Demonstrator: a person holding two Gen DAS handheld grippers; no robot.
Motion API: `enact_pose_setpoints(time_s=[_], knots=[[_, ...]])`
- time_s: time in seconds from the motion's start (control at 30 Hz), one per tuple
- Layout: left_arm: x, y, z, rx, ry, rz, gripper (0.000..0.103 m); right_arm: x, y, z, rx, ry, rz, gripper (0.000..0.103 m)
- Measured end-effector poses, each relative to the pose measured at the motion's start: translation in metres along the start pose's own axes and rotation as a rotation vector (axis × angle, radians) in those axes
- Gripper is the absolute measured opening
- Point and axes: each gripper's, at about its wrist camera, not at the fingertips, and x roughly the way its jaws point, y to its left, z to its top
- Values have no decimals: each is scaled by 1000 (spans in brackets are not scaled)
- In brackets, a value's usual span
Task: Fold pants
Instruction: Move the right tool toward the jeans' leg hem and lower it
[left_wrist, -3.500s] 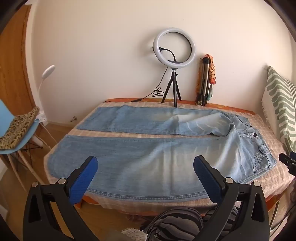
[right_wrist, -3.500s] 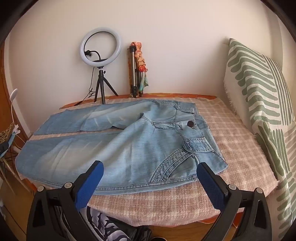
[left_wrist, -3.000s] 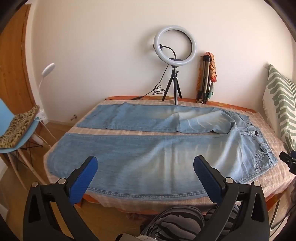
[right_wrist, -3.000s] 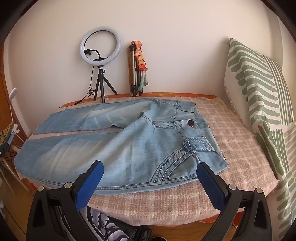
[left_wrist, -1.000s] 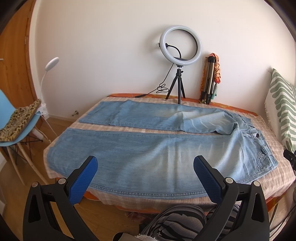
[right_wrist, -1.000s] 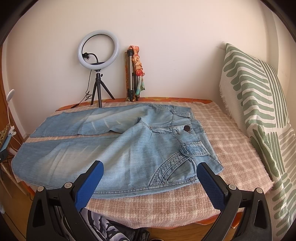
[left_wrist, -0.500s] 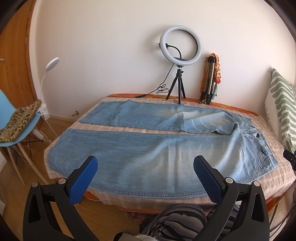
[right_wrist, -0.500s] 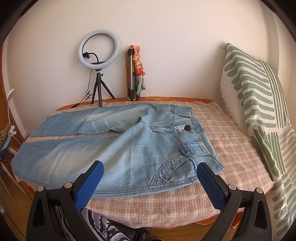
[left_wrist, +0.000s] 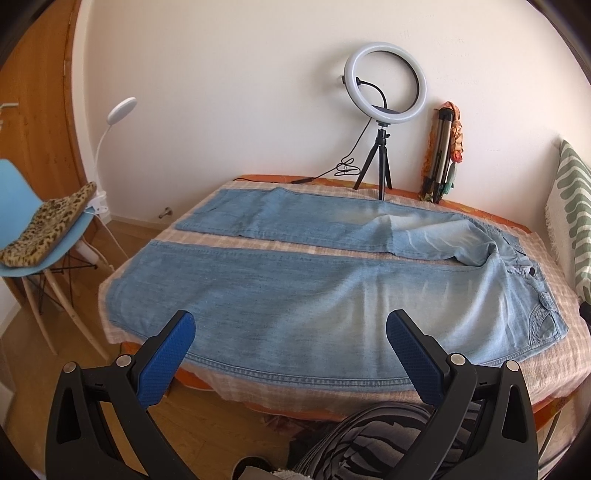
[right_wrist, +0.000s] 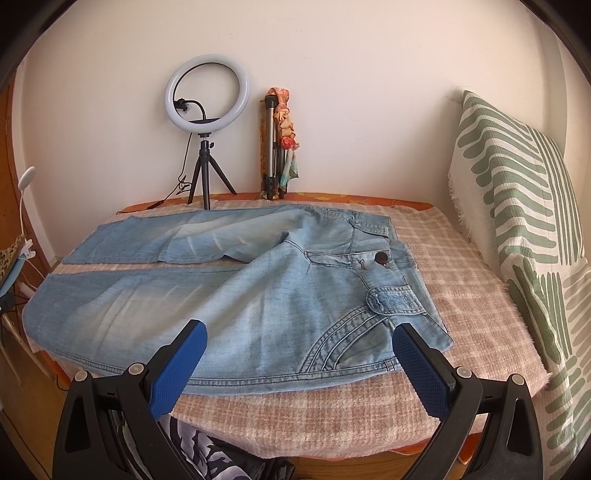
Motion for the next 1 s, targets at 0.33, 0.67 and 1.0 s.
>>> enact_pose_setpoints(time_s=[0.33, 0.67, 1.0], knots=[[27, 47, -10, 16, 67, 78, 94, 21, 6, 1, -177, 16, 54, 100], [48, 102, 28, -42, 66, 112, 76, 28, 19, 54, -281, -96, 117, 101], [91, 142, 104, -35, 59, 112, 73, 69, 64, 133, -389, -84, 210, 101]])
